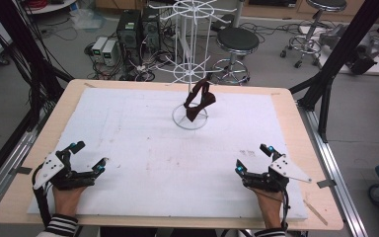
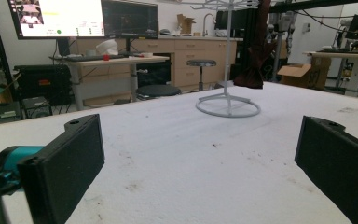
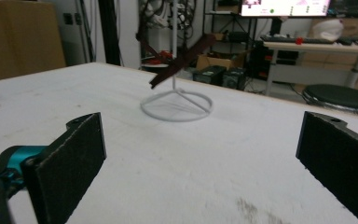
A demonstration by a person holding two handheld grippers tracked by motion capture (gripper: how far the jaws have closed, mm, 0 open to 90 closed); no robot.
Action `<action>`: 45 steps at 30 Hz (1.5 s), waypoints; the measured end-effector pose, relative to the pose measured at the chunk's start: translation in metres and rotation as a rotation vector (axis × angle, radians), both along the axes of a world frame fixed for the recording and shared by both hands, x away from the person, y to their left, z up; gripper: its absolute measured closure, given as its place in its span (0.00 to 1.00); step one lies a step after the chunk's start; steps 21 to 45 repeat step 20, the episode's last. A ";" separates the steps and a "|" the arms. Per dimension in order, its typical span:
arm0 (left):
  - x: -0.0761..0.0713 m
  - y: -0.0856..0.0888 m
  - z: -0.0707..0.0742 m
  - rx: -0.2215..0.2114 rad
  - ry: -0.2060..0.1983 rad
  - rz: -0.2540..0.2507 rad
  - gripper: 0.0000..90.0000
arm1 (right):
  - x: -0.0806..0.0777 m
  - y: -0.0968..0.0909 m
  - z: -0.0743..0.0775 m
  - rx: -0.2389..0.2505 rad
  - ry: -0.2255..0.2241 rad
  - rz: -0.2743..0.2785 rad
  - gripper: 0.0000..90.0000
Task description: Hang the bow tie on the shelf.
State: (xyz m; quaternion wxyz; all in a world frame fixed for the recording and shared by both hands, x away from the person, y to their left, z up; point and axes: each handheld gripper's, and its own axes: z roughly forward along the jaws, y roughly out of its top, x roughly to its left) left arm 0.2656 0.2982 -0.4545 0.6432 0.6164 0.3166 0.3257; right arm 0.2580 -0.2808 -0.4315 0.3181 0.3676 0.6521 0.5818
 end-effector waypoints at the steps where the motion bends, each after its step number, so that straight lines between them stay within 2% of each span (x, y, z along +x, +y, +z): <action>1: 0.000 0.000 0.000 0.001 0.000 -0.001 0.02 | 0.000 -0.002 -0.007 0.013 0.008 -0.002 0.01; 2: 0.000 0.000 0.000 0.001 0.001 -0.001 0.02 | 0.000 -0.003 -0.013 0.021 0.022 -0.011 0.01; 3: 0.000 0.000 0.000 0.001 0.001 -0.001 0.02 | -0.001 -0.003 -0.018 0.013 0.016 -0.016 0.01; 5: 0.000 0.000 0.000 0.002 0.000 0.000 0.02 | -0.005 0.000 -0.018 0.006 -0.031 -0.016 0.01; 7: 0.000 0.000 0.000 0.002 0.001 0.001 0.02 | -0.004 0.003 -0.018 -0.020 -0.022 -0.003 0.01; 9: 0.000 0.000 0.000 0.003 0.000 0.000 0.02 | -0.003 0.005 -0.018 -0.044 -0.032 -0.001 0.01; 13: 0.000 0.000 0.000 -0.003 0.000 0.000 0.02 | -0.004 0.003 -0.019 -0.023 -0.033 -0.004 0.01; 17: 0.000 0.000 0.000 0.002 0.001 0.001 0.02 | -0.005 0.003 -0.019 -0.030 -0.042 -0.003 0.01; 20: 0.000 0.000 0.000 0.000 0.000 0.001 0.02 | -0.005 0.001 -0.019 -0.008 -0.041 -0.004 0.01; 45: 0.000 0.000 0.000 0.000 0.000 0.001 0.02 | -0.005 0.001 -0.019 -0.008 -0.041 -0.004 0.01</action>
